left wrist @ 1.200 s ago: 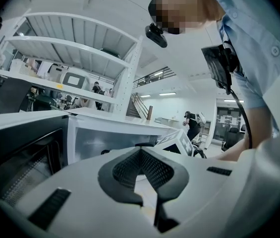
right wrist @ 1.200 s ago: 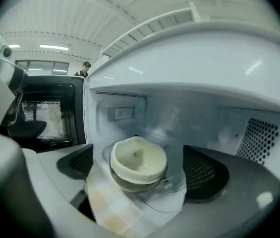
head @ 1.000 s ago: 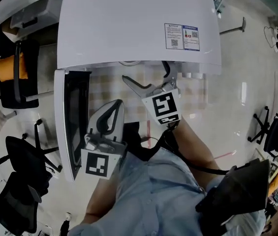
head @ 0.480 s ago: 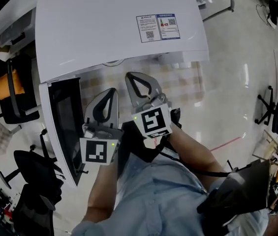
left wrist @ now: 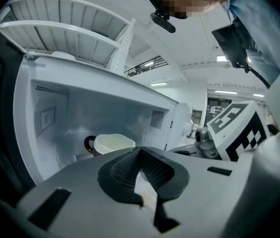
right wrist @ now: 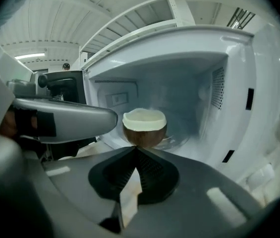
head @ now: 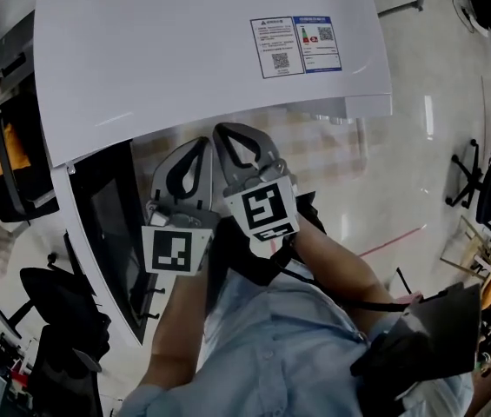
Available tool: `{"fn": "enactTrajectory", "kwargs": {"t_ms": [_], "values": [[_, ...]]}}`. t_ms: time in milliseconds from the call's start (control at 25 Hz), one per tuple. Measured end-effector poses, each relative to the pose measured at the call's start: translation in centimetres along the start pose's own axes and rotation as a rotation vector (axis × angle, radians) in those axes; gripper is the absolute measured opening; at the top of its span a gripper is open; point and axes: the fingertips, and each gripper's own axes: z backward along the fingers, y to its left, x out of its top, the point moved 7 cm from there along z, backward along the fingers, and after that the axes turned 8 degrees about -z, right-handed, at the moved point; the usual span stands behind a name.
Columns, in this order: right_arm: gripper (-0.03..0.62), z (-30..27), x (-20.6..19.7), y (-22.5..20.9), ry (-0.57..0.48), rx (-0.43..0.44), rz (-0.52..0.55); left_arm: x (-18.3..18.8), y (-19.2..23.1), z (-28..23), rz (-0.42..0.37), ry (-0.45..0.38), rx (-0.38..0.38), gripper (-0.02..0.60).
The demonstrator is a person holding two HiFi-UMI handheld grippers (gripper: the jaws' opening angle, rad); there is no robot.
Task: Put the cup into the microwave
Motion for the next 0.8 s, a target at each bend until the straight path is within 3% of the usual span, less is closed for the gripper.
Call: {"fn": "enactTrajectory", "kwargs": {"t_ms": [280,800], "values": [[0.002,-2.9,-0.6,-0.1,0.041,0.009,-0.013,-2.3,1.4,-2.2,0.022,0.019,-0.010,0.005],[0.002,-5.8,1.4,-1.5,0.024,-0.038,-0.016,-1.4,4.4,-5.4,0.034,-0.028,-0.019,0.005]]}}
